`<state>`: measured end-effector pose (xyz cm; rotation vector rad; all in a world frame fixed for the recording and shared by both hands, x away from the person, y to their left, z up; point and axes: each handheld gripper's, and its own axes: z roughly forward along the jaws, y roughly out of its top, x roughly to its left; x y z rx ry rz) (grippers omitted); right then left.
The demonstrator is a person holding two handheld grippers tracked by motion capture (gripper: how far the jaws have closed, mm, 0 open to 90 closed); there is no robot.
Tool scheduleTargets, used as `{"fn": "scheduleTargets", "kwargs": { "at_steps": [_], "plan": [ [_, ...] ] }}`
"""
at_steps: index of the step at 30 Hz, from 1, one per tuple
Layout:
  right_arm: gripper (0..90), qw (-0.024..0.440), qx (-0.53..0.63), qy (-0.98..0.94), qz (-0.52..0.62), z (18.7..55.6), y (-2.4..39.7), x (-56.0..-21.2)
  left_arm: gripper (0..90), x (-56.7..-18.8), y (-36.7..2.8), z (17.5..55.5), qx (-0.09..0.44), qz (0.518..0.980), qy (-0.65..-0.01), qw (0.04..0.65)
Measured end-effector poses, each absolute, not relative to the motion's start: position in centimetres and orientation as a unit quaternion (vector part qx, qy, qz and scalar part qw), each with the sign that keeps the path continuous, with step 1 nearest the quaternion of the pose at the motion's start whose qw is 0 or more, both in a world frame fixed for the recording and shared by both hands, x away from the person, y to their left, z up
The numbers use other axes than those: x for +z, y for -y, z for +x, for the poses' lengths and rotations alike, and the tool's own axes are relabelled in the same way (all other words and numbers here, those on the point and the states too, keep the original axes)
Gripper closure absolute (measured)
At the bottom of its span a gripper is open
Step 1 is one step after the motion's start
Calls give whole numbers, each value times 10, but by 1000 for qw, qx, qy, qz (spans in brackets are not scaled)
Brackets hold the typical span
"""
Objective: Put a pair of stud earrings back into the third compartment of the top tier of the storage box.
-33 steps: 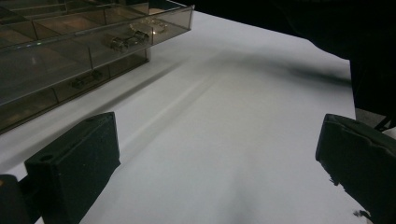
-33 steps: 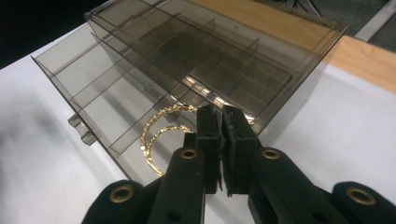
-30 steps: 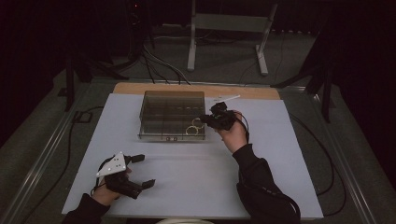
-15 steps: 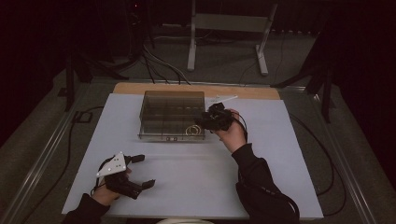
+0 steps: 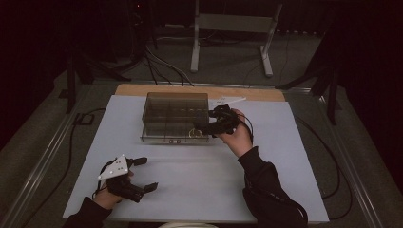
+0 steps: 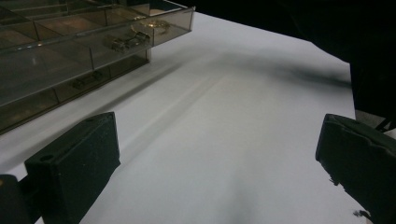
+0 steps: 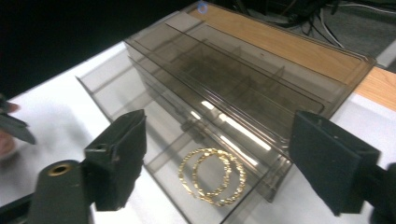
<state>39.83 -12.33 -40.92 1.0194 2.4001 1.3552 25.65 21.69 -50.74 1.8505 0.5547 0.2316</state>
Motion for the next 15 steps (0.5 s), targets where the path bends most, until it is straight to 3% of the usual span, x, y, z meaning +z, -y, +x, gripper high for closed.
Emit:
{"fn": "scheduleTargets", "kwargs": {
  "at_steps": [4,11,15],
  "plan": [
    [141,94,467,-814,334,395,124,-404,5,-508,-217,257,97,786,-237,562],
    [3,74,473,-823,304,388,123,-398,5,-508,-217,257,97,787,-237,562],
    [0,82,476,-825,292,382,123,-395,5,-508,-217,256,98,786,-238,561]
  ]
}}
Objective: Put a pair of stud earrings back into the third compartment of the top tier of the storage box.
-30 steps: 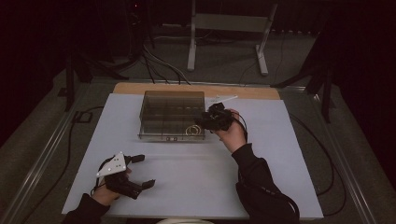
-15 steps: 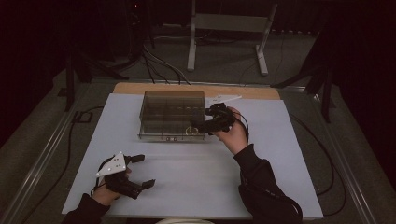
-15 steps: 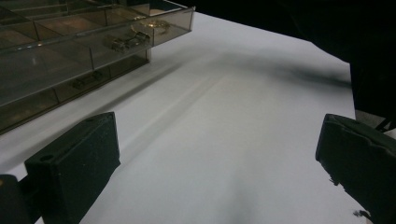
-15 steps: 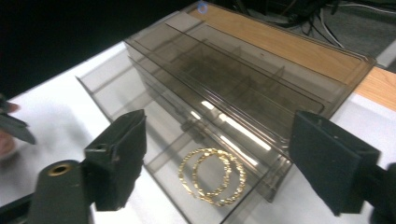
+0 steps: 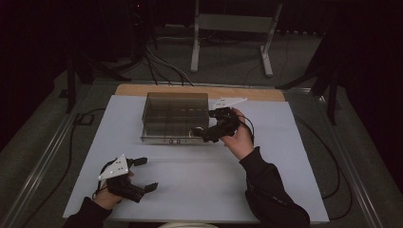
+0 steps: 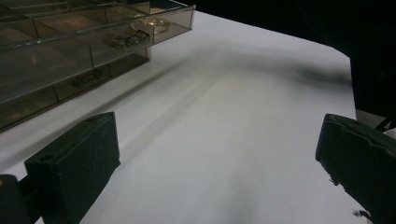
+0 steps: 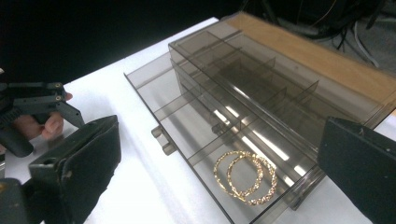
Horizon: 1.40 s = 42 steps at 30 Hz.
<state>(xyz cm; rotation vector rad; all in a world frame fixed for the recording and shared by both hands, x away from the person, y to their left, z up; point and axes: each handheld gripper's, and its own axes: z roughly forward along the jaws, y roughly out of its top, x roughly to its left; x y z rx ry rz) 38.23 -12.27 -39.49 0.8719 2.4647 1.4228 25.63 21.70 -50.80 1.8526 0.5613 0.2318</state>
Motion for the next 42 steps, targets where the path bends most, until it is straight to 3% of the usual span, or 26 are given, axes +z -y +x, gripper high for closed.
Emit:
{"fn": "scheduleTargets", "kwargs": {
  "at_steps": [10,42],
  "plan": [
    [0,94,469,-829,289,368,130,-400,5,-508,-217,256,97,785,-239,563],
    [0,89,476,-818,309,309,211,-495,5,-508,-217,256,97,786,-238,563]
  ]
}}
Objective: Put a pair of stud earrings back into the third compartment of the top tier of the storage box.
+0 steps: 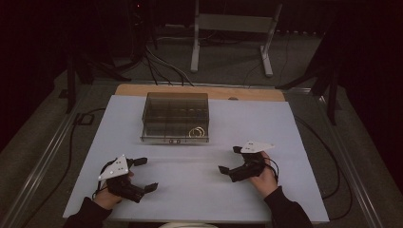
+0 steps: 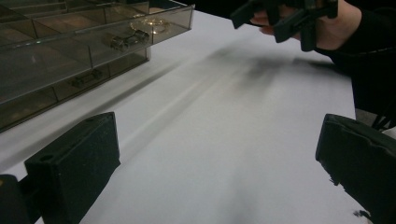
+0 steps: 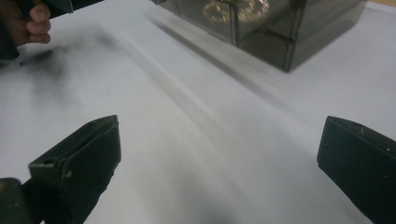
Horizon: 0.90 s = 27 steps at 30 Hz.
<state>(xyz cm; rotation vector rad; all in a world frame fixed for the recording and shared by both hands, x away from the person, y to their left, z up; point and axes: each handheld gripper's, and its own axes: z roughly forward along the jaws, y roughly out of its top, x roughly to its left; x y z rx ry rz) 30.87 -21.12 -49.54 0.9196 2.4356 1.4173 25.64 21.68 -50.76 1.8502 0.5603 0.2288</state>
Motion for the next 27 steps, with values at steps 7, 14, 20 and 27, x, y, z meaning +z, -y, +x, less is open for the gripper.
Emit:
{"fn": "scheduleTargets", "kwargs": {
  "at_steps": [7,14,20,27],
  "plan": [
    [0,95,482,-805,332,296,237,-499,5,-508,-217,256,97,786,-239,562],
    [0,105,471,-805,346,280,256,-505,5,-508,-217,257,96,787,-238,561],
    [0,118,466,-801,358,271,271,-507,5,-508,-216,256,96,787,-238,561],
    [0,114,452,-800,378,266,286,-512,5,-508,-216,257,96,786,-238,563]
  ]
}}
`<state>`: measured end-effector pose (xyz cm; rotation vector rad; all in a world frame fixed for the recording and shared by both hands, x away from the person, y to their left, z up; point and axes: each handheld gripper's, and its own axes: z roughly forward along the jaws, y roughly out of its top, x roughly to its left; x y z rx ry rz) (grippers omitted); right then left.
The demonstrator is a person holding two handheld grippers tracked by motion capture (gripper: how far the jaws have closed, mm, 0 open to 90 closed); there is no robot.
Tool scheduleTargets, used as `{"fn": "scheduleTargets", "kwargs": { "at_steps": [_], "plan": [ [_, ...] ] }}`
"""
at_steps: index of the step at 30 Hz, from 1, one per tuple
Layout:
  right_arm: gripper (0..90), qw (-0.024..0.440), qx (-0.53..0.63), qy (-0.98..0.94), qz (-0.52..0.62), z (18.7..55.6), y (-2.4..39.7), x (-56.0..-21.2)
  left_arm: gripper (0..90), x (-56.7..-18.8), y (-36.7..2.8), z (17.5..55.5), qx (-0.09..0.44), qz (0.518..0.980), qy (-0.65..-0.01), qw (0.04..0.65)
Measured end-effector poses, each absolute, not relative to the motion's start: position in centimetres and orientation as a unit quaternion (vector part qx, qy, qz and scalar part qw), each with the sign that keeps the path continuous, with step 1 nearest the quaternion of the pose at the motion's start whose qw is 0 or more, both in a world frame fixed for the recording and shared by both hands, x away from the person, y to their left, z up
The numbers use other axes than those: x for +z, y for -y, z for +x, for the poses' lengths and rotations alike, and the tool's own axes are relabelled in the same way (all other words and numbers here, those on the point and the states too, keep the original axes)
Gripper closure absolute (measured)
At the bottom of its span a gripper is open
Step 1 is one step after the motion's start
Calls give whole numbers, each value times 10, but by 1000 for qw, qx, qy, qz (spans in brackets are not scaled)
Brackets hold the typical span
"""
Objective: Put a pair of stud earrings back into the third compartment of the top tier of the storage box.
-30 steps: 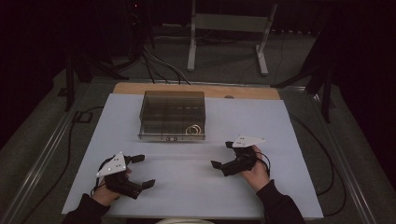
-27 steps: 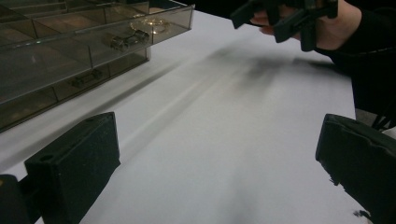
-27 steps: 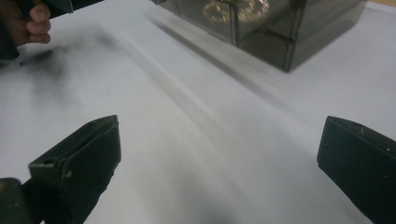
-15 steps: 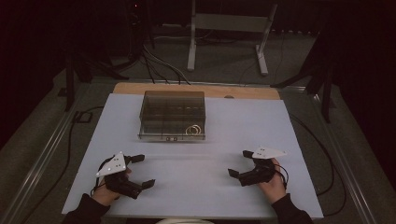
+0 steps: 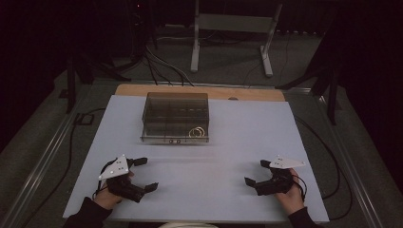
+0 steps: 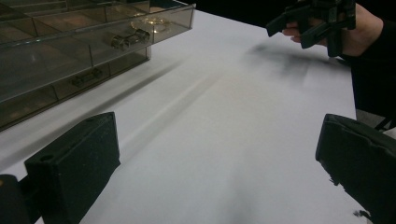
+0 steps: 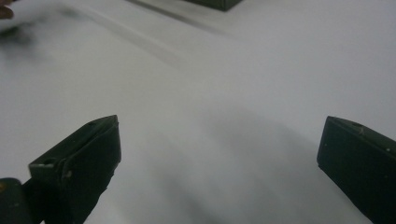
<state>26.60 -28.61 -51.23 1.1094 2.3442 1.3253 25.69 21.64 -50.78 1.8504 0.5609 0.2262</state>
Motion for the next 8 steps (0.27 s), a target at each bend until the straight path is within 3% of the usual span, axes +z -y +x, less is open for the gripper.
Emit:
{"fn": "scheduleTargets", "kwargs": {
  "at_steps": [8],
  "plan": [
    [0,116,452,-796,385,266,291,-515,5,-508,-216,257,95,785,-239,564]
  ]
}}
